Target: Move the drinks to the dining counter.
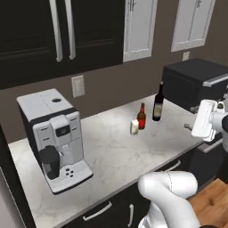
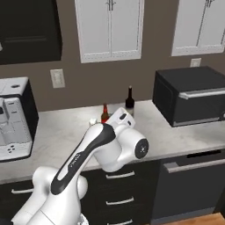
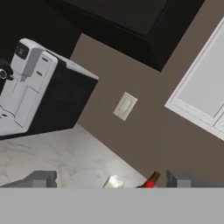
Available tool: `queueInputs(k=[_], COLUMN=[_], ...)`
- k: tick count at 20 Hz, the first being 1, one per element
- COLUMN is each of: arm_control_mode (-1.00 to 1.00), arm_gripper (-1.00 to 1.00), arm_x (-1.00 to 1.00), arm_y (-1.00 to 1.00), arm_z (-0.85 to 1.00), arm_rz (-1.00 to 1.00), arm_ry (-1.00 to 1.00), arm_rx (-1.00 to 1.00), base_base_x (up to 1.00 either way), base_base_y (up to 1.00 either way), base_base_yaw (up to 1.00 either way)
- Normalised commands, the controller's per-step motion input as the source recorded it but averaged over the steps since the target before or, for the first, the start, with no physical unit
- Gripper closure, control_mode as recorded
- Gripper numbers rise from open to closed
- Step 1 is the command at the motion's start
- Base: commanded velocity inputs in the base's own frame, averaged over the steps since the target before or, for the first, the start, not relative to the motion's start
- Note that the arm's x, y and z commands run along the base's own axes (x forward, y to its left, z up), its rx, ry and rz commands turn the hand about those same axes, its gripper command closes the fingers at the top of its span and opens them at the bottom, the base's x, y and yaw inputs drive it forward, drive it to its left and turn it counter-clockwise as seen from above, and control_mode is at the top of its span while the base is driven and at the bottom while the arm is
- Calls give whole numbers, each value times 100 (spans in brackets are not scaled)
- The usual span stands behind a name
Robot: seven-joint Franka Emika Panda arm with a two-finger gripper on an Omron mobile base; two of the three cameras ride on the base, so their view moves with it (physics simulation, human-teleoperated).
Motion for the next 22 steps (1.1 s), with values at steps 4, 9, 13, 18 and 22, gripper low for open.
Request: queueInputs(k=[4, 9, 13, 18, 22], arm_control_mode=[100, 100, 100, 100, 100], arm_gripper=[-100, -100, -100, -100, -100], arm_x=[0, 0, 0, 0, 0], arm_y=[0, 0, 0, 0, 0], arm_z=[0, 0, 0, 0, 0], arm_rz=[0, 0, 0, 0, 0], arm_ry=[0, 0, 0, 0, 0], arm_rx=[0, 0, 0, 0, 0], base_base_x=[100, 100, 90, 71, 55], base_base_y=[-18, -22, -22, -17, -2], base_base_yaw=[17, 31, 44, 43, 36])
